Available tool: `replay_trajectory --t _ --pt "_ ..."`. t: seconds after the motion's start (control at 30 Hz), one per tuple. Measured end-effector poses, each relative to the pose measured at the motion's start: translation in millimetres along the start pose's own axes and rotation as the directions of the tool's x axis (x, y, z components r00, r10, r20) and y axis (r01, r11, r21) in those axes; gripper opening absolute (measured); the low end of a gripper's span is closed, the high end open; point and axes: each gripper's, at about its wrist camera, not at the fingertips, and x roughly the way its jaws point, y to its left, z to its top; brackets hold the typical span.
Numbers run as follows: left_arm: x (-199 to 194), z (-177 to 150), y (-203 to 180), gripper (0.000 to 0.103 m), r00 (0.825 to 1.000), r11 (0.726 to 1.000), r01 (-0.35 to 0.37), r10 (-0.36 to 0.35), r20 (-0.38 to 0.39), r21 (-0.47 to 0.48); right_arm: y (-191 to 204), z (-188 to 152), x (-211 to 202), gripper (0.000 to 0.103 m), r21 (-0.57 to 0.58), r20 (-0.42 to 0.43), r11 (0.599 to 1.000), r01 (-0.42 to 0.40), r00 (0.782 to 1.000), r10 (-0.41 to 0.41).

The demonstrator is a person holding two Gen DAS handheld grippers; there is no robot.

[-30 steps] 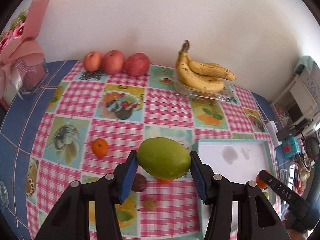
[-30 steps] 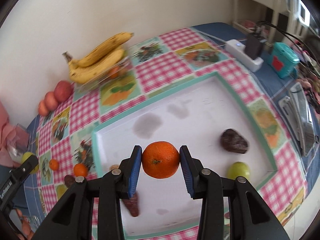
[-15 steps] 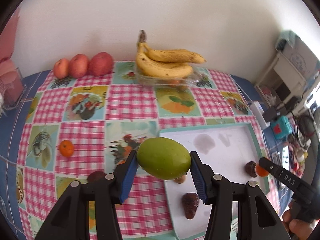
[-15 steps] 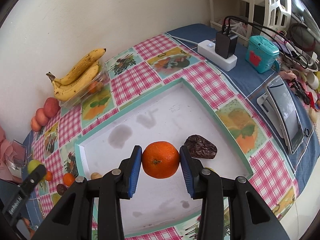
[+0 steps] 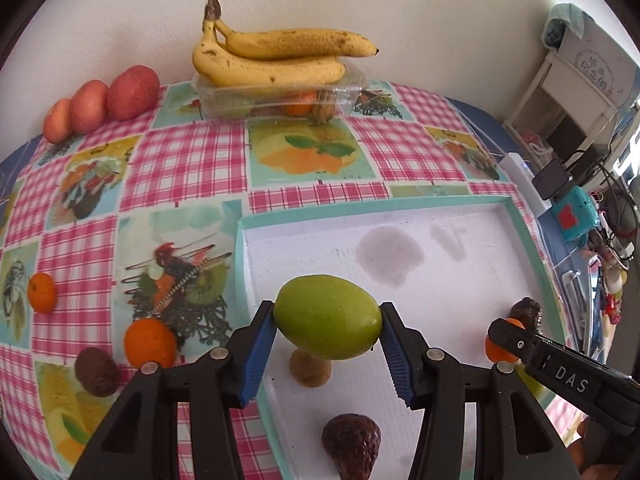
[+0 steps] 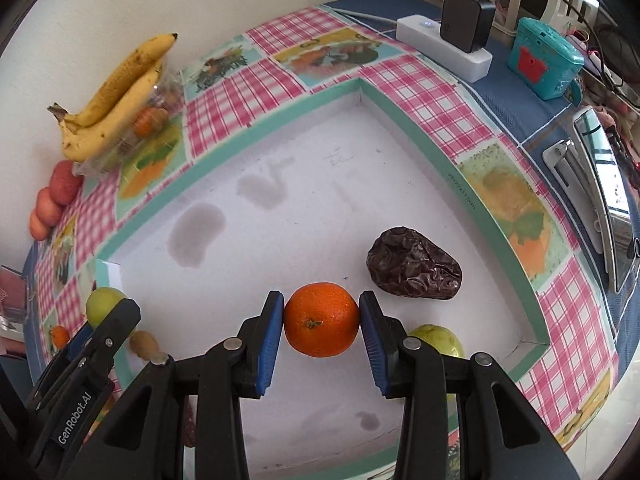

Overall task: Organize fruits
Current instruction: 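Carry the orange into the tray with the right tool while the left tool lowers the pear there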

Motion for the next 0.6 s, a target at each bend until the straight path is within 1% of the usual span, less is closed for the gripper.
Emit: replay_trajectory --t 0.17,0.4,0.6 --pt "10.7 -2.7 3.5 0.055 1.0 1.0 -0.012 0.012 -0.023 -0.014 1.8 1.1 3.2 0.04 -0.004 -0.013 1.0 0.008 1.0 -0.008" --pt "10.8 -3.7 1.7 0.055 0.999 1.0 -0.022 0.022 -0.023 0.002 1.6 1.7 3.9 0.04 -0.004 -0.017 1.0 0.006 1.0 -0.006" --pt "11.7 -3.0 1.4 0.055 0.999 1.0 -0.025 0.024 -0.036 -0.009 1.9 2.4 4.5 0.04 -0.007 -0.02 1.0 0.005 1.0 -0.005"
